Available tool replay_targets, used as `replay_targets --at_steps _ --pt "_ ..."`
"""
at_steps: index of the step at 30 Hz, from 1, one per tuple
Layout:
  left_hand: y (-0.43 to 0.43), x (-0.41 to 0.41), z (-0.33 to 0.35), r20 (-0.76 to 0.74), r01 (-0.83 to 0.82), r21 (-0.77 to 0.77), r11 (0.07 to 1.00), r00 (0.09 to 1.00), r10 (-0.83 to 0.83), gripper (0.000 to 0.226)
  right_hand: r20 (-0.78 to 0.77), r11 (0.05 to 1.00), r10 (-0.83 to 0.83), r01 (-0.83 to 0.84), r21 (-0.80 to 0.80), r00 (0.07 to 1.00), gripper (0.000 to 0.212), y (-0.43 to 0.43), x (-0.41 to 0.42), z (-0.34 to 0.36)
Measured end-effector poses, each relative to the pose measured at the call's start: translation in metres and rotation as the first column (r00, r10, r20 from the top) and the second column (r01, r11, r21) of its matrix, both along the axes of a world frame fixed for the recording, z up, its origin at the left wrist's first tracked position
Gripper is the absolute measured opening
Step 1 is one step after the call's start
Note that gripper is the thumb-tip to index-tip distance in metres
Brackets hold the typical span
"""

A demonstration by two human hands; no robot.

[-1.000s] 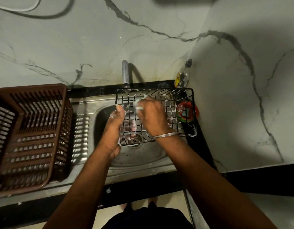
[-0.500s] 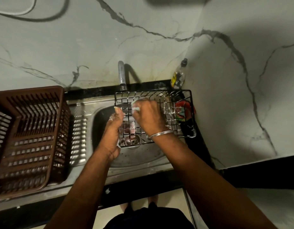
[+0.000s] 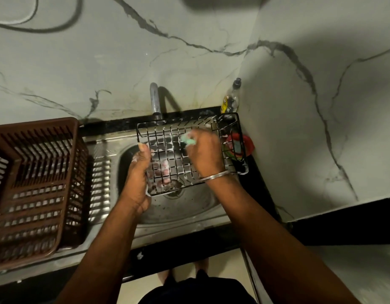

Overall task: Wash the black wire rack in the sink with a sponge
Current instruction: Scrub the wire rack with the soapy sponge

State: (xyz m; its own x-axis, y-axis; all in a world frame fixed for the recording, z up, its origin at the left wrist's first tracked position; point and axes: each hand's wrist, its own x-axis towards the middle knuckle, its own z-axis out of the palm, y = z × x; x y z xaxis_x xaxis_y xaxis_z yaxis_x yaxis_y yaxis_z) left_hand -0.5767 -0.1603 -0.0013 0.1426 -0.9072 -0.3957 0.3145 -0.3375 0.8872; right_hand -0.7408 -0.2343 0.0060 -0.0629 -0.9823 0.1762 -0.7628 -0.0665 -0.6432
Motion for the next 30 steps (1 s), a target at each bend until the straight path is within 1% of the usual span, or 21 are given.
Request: replay_targets --at_steps 2,3,6,7,9,10,12,13,14,16,17,19,20,21,24,25,26,27,28,29,30 --pt "-0.001 -0.001 0.002 0.012 -0.017 -0.017 1.0 1.0 0.017 0.094 -0.024 0.988 -0.139 0.137 -0.065 0.99 0.029 -0.006 -0.01 -0.001" --pt "-0.001 -0.001 0.002 0.023 -0.021 -0.025 0.999 1.0 0.022 0.089 -0.02 0.986 -0.15 0.148 -0.069 0.988 0.028 -0.007 -0.01 -0.001" --pt "-0.001 0.0 0.003 0.009 -0.018 -0.036 0.999 1.0 0.018 0.073 0.035 1.0 -0.006 0.005 0.025 0.999 0.028 -0.004 -0.003 0.002" --pt "-0.001 0.0 0.003 -0.004 -0.011 -0.039 0.999 1.0 0.011 0.073 0.046 0.999 -0.017 0.016 0.034 0.999 0.028 -0.004 -0.003 0.003" --pt "0.001 -0.001 0.001 -0.008 -0.014 -0.045 0.999 1.0 0.013 0.08 0.03 0.994 -0.109 0.109 0.001 0.994 0.027 -0.007 -0.007 0.006" --pt "0.002 -0.002 -0.001 -0.003 -0.018 -0.049 0.999 1.0 0.018 0.082 0.019 0.993 -0.115 0.115 -0.007 0.993 0.026 -0.007 -0.006 0.008" --pt "0.003 -0.001 -0.002 -0.003 -0.022 -0.04 0.999 1.0 0.022 0.09 -0.019 0.998 0.019 -0.017 0.058 1.0 0.023 -0.004 -0.002 0.007" --pt "0.002 0.001 -0.003 -0.01 -0.018 -0.026 0.999 1.0 0.018 0.098 -0.029 0.992 0.069 -0.066 0.104 0.997 0.022 -0.002 -0.003 0.005" --pt "0.002 0.002 -0.003 -0.019 -0.013 -0.011 1.0 1.0 0.012 0.108 -0.031 0.991 0.069 -0.065 0.121 0.997 0.022 -0.001 -0.005 0.004" --pt "0.001 0.006 -0.004 -0.034 -0.013 0.012 1.0 0.999 0.014 0.121 -0.038 0.998 0.007 -0.005 0.067 0.999 0.022 0.0 -0.008 0.003" --pt "0.001 0.005 -0.004 -0.037 -0.019 0.006 1.0 0.999 0.019 0.122 -0.051 0.998 0.023 -0.019 0.066 0.998 0.022 0.002 -0.006 0.004" --pt "0.001 0.003 -0.004 -0.027 -0.011 -0.021 1.0 1.0 0.01 0.108 -0.07 0.977 0.163 -0.151 0.154 0.984 0.022 0.009 0.006 0.004" --pt "0.001 0.001 -0.002 -0.022 0.0 -0.026 1.0 1.0 -0.001 0.1 -0.048 0.965 0.192 -0.18 0.189 0.98 0.022 0.011 0.009 0.004" --pt "0.002 -0.001 -0.001 -0.025 0.004 -0.024 1.0 1.0 -0.005 0.097 -0.026 0.971 0.16 -0.152 0.185 0.987 0.022 0.013 0.011 0.004" --pt "0.003 -0.004 0.0 -0.03 0.011 -0.005 1.0 0.999 -0.011 0.113 0.034 0.998 -0.064 0.063 0.022 0.997 0.022 0.01 0.017 0.005" --pt "0.004 -0.006 0.001 -0.031 0.031 -0.012 0.999 0.999 -0.032 0.112 0.063 0.996 -0.092 0.091 0.019 0.994 0.022 0.01 0.023 0.007" --pt "0.005 -0.01 0.004 -0.035 0.044 -0.023 0.999 0.998 -0.045 0.108 0.13 0.993 -0.109 0.104 0.048 0.985 0.022 0.01 0.033 0.009" --pt "0.004 -0.014 0.006 -0.045 0.052 -0.031 0.998 0.998 -0.053 0.102 0.228 0.986 -0.154 0.135 0.097 0.961 0.023 0.01 0.044 0.012" --pt "0.004 -0.018 0.007 -0.067 0.055 -0.037 0.998 0.996 -0.057 0.096 0.346 0.97 -0.23 0.186 0.155 0.909 0.023 0.008 0.054 0.015" --pt "0.004 -0.02 0.007 -0.084 0.047 -0.045 0.998 0.995 -0.051 0.09 0.457 0.95 -0.306 0.235 0.206 0.835 0.023 0.005 0.062 0.016" --pt "0.004 -0.022 0.005 -0.094 0.031 -0.051 0.998 0.995 -0.036 0.087 0.54 0.938 -0.345 0.258 0.232 0.768 0.022 0.002 0.067 0.014"
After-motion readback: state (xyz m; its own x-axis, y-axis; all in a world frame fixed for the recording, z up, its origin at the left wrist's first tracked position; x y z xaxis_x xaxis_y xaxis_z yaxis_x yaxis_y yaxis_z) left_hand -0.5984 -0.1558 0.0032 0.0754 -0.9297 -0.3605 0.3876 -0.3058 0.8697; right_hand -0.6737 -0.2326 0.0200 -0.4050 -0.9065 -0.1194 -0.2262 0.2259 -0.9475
